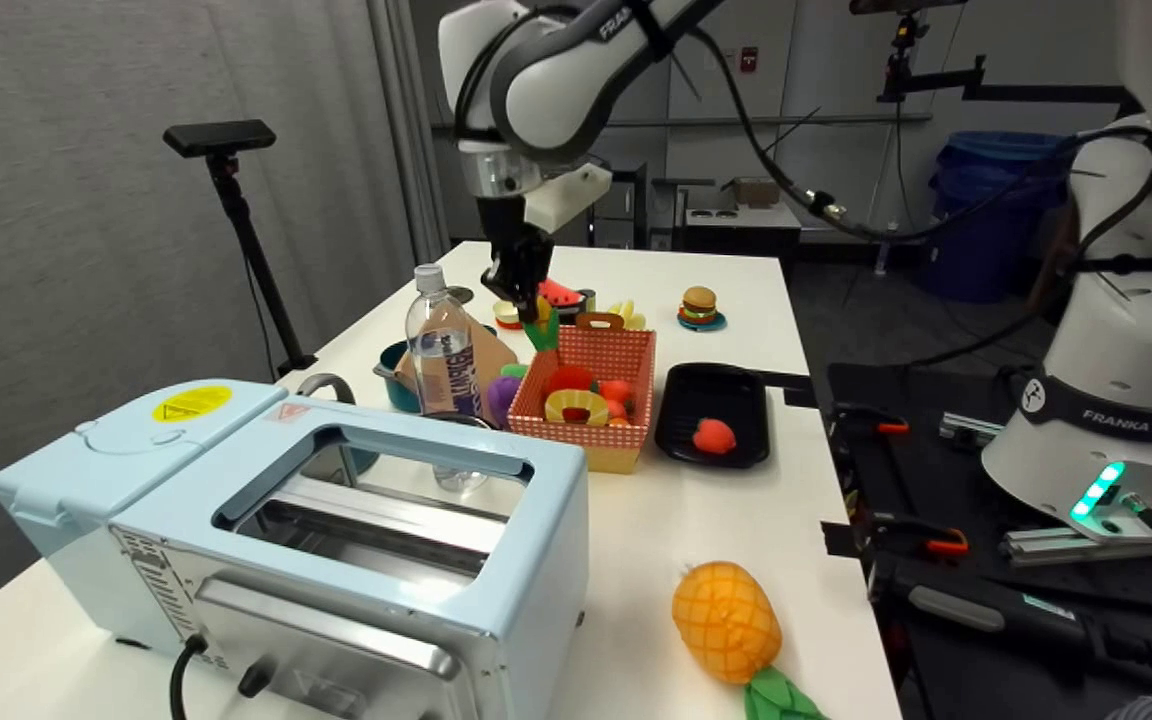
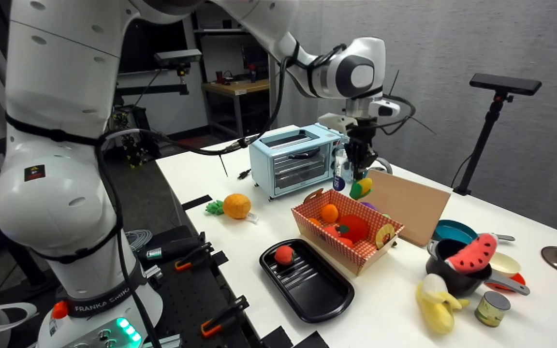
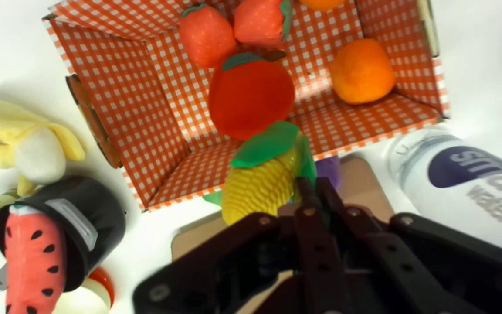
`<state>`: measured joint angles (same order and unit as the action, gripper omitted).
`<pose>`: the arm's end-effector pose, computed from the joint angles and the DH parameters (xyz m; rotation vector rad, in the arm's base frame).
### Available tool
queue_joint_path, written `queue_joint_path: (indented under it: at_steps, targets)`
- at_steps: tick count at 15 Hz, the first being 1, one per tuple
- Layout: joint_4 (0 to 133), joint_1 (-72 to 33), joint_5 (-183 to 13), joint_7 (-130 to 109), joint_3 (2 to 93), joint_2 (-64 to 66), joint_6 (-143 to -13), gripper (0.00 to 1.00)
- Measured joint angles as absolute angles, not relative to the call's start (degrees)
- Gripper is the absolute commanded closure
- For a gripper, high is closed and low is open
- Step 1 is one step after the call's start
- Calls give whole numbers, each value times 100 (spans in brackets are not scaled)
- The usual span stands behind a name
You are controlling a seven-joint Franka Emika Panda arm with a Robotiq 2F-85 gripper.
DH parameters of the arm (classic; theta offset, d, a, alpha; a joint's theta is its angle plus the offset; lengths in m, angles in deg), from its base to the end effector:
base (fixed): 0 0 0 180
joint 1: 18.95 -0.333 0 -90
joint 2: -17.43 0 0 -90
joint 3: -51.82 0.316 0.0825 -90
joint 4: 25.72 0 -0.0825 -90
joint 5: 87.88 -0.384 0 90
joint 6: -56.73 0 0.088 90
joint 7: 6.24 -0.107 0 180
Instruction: Pick up the corn plush toy from the basket and put it on the table.
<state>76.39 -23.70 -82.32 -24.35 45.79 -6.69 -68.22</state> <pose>0.6486 -0.0127 0.3200 2.9897 -0.4110 -0.0043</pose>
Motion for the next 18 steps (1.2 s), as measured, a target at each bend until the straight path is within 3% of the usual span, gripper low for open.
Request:
queue_joint_path:
  at_steps: [9, 18]
  targets:
    - [9256, -2619, -7830, -3011, 5186, 1537, -6817, 99]
    - [10064, -2729, -7523, -3341, 6129, 1863, -6076, 99]
